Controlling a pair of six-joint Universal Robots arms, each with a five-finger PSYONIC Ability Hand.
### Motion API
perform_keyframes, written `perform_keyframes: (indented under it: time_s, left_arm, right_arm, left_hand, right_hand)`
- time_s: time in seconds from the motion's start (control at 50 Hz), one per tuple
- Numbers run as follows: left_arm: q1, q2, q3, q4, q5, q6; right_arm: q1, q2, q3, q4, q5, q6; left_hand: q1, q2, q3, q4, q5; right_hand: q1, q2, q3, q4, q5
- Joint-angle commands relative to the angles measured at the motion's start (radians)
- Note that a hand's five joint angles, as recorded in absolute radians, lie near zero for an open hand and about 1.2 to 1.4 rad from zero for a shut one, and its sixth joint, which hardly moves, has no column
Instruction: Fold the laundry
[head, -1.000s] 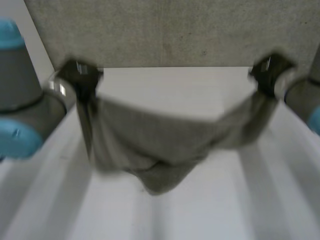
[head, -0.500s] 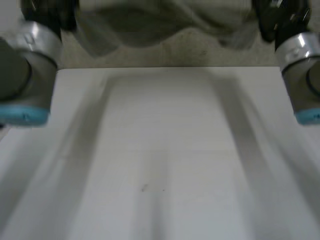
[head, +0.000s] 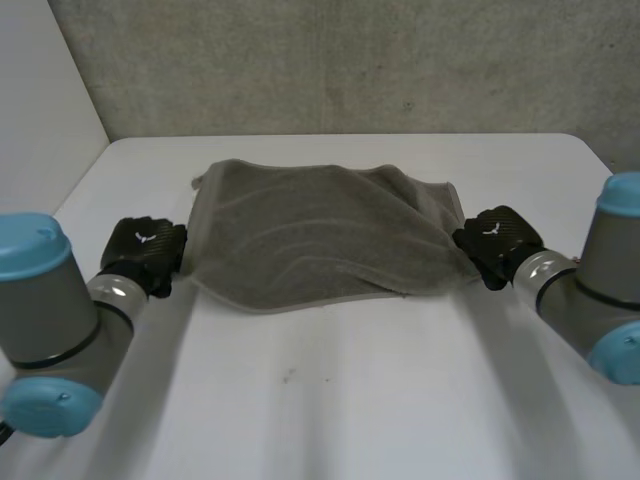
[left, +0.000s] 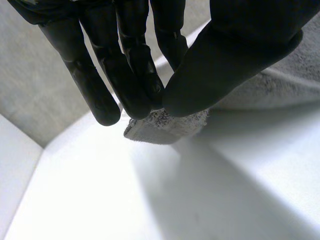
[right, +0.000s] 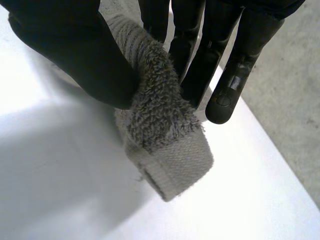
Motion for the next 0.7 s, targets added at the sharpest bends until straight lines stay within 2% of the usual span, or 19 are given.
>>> perform_keyframes:
  time_s: [0.02, 0.14, 0.18, 0.22, 0.28, 0.32, 0.44, 0.5, 0.7]
  left_arm:
    - [0.003, 0.088, -0.004, -0.176, 0.001, -0.002]
    - [0.017, 0.119, -0.005, -0.196, 0.001, -0.007]
    - [0.026, 0.119, -0.004, -0.195, 0.001, -0.007]
    - [0.037, 0.119, -0.002, -0.193, 0.003, -0.007]
    - [0.052, 0.119, 0.004, -0.190, 0.003, -0.008]
    - [0.060, 0.119, 0.013, -0.187, 0.001, -0.008]
    - [0.092, 0.119, 0.022, -0.176, 0.001, -0.008]
    - [0.101, 0.119, 0.027, -0.172, 0.003, -0.008]
    - [0.123, 0.123, 0.068, -0.176, 0.003, -0.008]
  right_arm:
    - [-0.021, -0.055, -0.002, 0.162, -0.005, 0.013]
    - [-0.025, -0.032, 0.004, 0.159, -0.012, 0.114]
    - [-0.032, -0.022, 0.005, 0.150, -0.012, 0.165]
    - [-0.052, -0.015, 0.022, 0.119, -0.017, 0.248]
    - [-0.058, -0.020, 0.038, 0.097, -0.020, 0.274]
    - [-0.077, -0.034, 0.076, 0.044, -0.024, 0.283]
    - [-0.110, -0.086, 0.159, -0.044, -0.032, 0.275]
    - [-0.152, -0.123, 0.257, -0.114, -0.072, 0.254]
    - [-0.196, -0.206, 0.389, -0.139, -0.110, 0.225]
  left_hand:
    - [0.204, 0.177, 0.179, 0.176, 0.182]
    - [0.204, 0.177, 0.179, 0.176, 0.182]
    - [0.204, 0.177, 0.179, 0.176, 0.182]
    - [0.204, 0.177, 0.179, 0.176, 0.182]
    - [0.204, 0.177, 0.179, 0.176, 0.182]
    - [0.204, 0.177, 0.179, 0.176, 0.182]
    - [0.204, 0.177, 0.179, 0.176, 0.182]
    - [0.204, 0.177, 0.179, 0.176, 0.182]
    - [0.204, 0.177, 0.179, 0.176, 0.182]
  right_hand:
    - [0.430, 0.214, 0.204, 0.201, 0.231]
    - [0.430, 0.214, 0.204, 0.201, 0.231]
    - [0.340, 0.124, 0.114, 0.111, 0.141]
    - [-0.084, -0.300, -0.310, -0.313, -0.283]
    - [-0.168, -0.384, -0.394, -0.397, -0.367]
    - [-0.314, -0.530, -0.540, -0.543, -0.513]
    - [-0.344, -0.560, -0.570, -0.573, -0.543]
    - [-0.341, -0.557, -0.567, -0.570, -0.540]
    - [-0.397, -0.613, -0.622, -0.626, -0.596]
